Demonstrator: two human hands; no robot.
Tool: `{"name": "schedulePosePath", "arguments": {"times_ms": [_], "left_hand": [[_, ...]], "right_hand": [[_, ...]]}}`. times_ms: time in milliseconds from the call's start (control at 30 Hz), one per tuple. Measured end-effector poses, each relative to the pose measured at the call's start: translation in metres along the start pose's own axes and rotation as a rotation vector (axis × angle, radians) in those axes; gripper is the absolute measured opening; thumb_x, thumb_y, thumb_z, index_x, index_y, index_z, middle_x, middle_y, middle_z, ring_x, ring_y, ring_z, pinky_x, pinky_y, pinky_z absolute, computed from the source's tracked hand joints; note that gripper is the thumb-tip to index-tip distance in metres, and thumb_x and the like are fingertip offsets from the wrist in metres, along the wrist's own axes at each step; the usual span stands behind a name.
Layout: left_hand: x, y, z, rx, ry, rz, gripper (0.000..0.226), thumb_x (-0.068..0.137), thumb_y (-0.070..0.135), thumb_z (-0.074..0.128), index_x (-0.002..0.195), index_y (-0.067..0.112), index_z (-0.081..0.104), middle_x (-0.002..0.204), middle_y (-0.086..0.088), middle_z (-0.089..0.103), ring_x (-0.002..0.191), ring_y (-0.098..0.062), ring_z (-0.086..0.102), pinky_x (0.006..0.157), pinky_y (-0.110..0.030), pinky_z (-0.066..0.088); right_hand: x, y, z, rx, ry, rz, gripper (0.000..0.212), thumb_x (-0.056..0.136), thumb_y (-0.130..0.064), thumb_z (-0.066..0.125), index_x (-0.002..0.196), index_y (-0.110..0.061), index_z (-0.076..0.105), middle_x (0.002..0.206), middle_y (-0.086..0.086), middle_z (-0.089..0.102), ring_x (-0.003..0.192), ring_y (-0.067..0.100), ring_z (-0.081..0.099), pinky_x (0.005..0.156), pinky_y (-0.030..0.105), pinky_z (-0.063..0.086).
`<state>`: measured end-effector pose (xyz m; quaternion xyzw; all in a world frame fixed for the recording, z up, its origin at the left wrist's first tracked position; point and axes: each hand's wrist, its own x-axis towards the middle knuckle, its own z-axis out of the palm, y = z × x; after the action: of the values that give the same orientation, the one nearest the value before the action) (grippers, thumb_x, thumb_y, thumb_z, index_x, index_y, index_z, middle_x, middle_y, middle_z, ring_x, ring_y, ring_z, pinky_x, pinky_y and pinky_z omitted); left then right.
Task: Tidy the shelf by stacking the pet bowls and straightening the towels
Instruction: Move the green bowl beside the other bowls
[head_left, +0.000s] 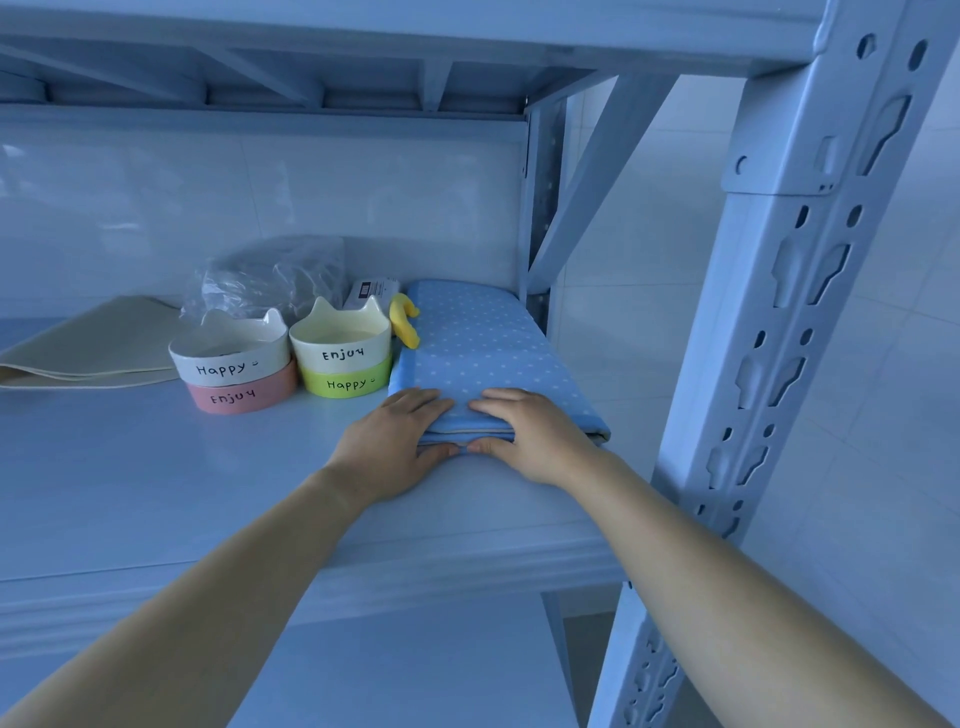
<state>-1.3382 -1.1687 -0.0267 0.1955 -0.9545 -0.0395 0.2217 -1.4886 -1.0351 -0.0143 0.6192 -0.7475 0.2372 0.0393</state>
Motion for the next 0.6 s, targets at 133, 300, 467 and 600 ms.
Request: {"name": "schedulePosePath", "arguments": {"times_ms": [133, 300, 467, 600], "left_hand": [[0.001, -0.004, 0.001, -0.02, 0.009, -0.011, 0.059, 0.084, 0.058, 0.049, 0.137, 0.033, 0.04, 0.145, 0.013, 0.036, 0.136, -0.008, 0.027, 0.105, -0.034, 0.037], [-0.002, 0.0, 0.0, -0.003, 0.035, -0.007, 0.059, 0.084, 0.057, 0.051, 0.136, 0.031, 0.041, 0.143, 0.012, 0.038, 0.134, -0.008, 0.03, 0.099, -0.035, 0.04], [-0.008, 0.006, -0.005, 0.053, 0.08, 0.012, 0.054, 0.085, 0.051, 0.054, 0.132, 0.028, 0.045, 0.137, 0.009, 0.043, 0.129, -0.011, 0.037, 0.093, -0.033, 0.044], [-0.019, 0.009, -0.013, 0.025, 0.09, 0.018, 0.05, 0.086, 0.047, 0.053, 0.131, 0.028, 0.044, 0.132, 0.011, 0.045, 0.124, -0.011, 0.041, 0.086, -0.034, 0.048]], "right_hand": [[0.006, 0.002, 0.001, 0.038, -0.012, 0.004, 0.054, 0.084, -0.04, 0.063, 0.132, -0.019, 0.049, 0.143, -0.001, 0.043, 0.132, 0.014, 0.035, 0.111, 0.03, 0.024], [0.005, 0.002, 0.004, -0.019, -0.008, 0.01, 0.057, 0.085, -0.044, 0.061, 0.134, -0.021, 0.046, 0.145, -0.002, 0.039, 0.134, 0.015, 0.034, 0.112, 0.034, 0.024], [-0.002, -0.002, 0.007, -0.082, 0.062, 0.014, 0.055, 0.084, -0.046, 0.06, 0.132, -0.022, 0.048, 0.141, -0.004, 0.044, 0.131, 0.015, 0.037, 0.109, 0.035, 0.027], [-0.009, -0.005, 0.003, -0.023, 0.117, 0.002, 0.05, 0.082, -0.042, 0.065, 0.126, -0.021, 0.054, 0.132, -0.004, 0.053, 0.122, 0.015, 0.046, 0.104, 0.035, 0.035]]}}
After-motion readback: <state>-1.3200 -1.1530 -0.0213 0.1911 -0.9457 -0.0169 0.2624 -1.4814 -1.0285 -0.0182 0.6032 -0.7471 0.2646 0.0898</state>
